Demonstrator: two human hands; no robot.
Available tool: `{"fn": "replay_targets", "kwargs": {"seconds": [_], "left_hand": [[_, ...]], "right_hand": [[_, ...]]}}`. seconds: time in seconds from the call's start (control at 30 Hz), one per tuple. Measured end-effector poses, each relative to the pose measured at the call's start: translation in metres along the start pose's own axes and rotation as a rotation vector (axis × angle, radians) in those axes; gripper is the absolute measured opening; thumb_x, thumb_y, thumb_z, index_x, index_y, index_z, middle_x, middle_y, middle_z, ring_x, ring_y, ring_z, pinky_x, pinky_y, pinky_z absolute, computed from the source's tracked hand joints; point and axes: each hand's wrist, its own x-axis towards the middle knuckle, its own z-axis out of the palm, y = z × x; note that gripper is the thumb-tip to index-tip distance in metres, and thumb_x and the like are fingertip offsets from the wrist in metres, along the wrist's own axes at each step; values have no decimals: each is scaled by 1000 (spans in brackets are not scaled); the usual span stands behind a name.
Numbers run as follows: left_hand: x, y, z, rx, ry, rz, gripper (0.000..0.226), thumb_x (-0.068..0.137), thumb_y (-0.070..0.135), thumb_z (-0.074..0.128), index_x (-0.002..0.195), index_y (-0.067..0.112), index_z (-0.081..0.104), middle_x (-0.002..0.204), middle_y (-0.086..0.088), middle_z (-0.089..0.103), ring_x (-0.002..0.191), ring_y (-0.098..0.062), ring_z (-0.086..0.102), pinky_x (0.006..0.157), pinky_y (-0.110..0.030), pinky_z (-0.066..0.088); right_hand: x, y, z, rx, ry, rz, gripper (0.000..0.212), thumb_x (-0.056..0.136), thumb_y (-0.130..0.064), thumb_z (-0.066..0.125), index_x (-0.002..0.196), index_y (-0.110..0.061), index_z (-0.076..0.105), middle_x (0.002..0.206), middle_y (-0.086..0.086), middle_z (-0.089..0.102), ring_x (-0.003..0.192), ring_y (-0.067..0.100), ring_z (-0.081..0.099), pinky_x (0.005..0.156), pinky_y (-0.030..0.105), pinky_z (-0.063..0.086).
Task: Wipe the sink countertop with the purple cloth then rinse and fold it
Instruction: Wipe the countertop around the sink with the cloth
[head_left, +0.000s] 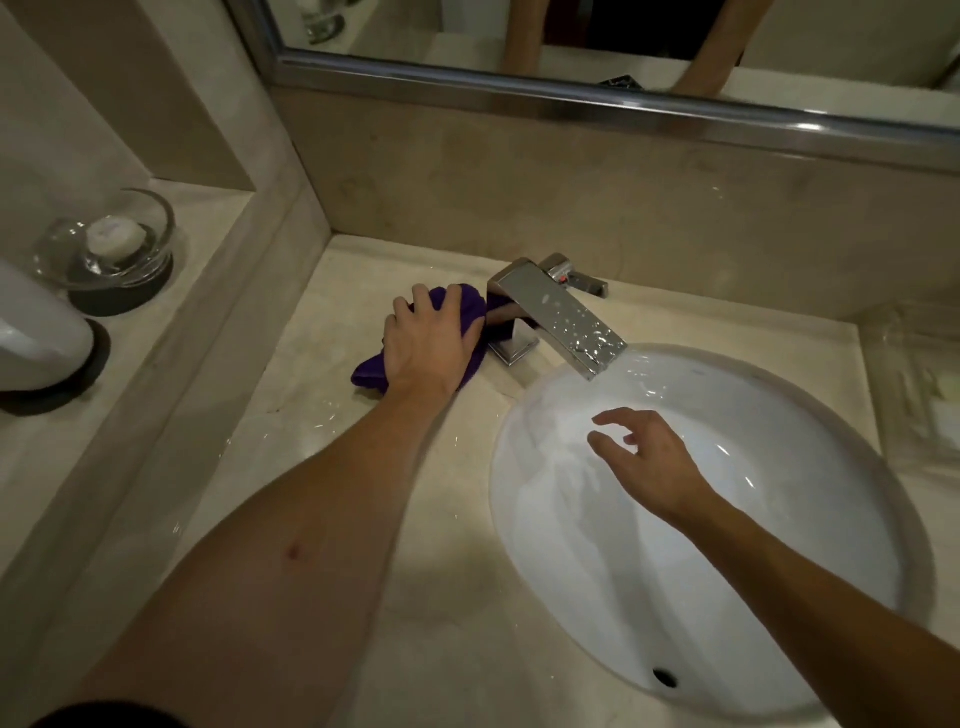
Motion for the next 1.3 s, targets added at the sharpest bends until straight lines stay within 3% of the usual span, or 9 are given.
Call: {"fn": "replay_targets", "kwargs": {"seconds": [0.37, 0.53, 0.63, 0.7, 0.77, 0.83, 0.93, 1.03, 1.3], "left_hand": [[-126, 55, -5, 59, -61, -128, 56, 102, 59, 31, 142, 22, 41, 120, -14, 52, 99, -32, 52, 76, -39, 43], [-164, 95, -6, 114, -161, 81, 52, 103, 57, 36, 139, 21, 42, 126, -13, 51, 104, -30, 51, 79, -39, 41], [-170, 113, -19, -82, -145, -56, 54, 101, 59, 39, 139, 21, 44, 128, -14, 52, 109, -31, 53, 85, -39, 48], [-170, 127, -27, -377, -152, -203, 53, 98, 61, 44, 135, 23, 48, 127, -12, 53, 113, -33, 54, 90, -43, 50], [-165, 145, -34, -751, -189, -358, 50, 95, 62, 49, 126, 24, 53, 123, -7, 58, 112, -32, 58, 92, -45, 50], [-162, 167, -45, -1063, -242, -456, 45, 93, 62, 52, 118, 24, 55, 114, -3, 63, 103, -27, 63, 93, -44, 53], [-163, 209, -60, -1326, -340, -481, 42, 93, 57, 58, 118, 24, 57, 107, -1, 67, 92, -21, 67, 86, -41, 59], [-160, 246, -68, -1425, -401, -474, 36, 95, 51, 58, 120, 25, 57, 110, 0, 67, 92, -18, 67, 85, -40, 59], [-116, 269, -72, -1289, -575, -246, 56, 95, 69, 31, 110, 28, 67, 113, 2, 70, 106, -22, 65, 98, -42, 51]], "right_hand": [[-55, 27, -9, 43, -50, -82, 32, 98, -40, 60, 128, -31, 63, 137, -2, 51, 124, 19, 53, 103, 38, 45], [-83, 42, -26, 34, -41, -83, 36, 99, -41, 58, 133, -28, 61, 145, -1, 51, 125, 22, 55, 98, 34, 46], [-89, 45, -40, 135, -47, -46, 37, 97, -48, 57, 126, -27, 64, 128, -4, 55, 118, 20, 58, 92, 32, 45], [-90, 43, -48, 340, -33, 7, 40, 94, -56, 55, 115, -24, 65, 120, -5, 58, 112, 20, 59, 92, 35, 47], [-92, 35, -56, 590, -36, 133, 49, 96, -59, 54, 122, -18, 61, 124, -1, 57, 114, 24, 58, 94, 42, 49], [-92, 31, -62, 783, -83, 223, 58, 91, -69, 55, 129, -25, 56, 129, 0, 59, 117, 26, 59, 97, 47, 51], [-90, 33, -72, 1052, -142, 241, 60, 84, -72, 63, 127, -30, 64, 126, 3, 70, 114, 29, 68, 99, 54, 55], [-87, 32, -88, 1234, -131, 275, 58, 89, -63, 65, 123, -17, 69, 123, 10, 73, 112, 29, 71, 104, 47, 53], [-48, 60, -130, 1152, -18, 294, 57, 86, -57, 73, 123, -13, 71, 114, 17, 76, 102, 33, 75, 88, 47, 61]]}}
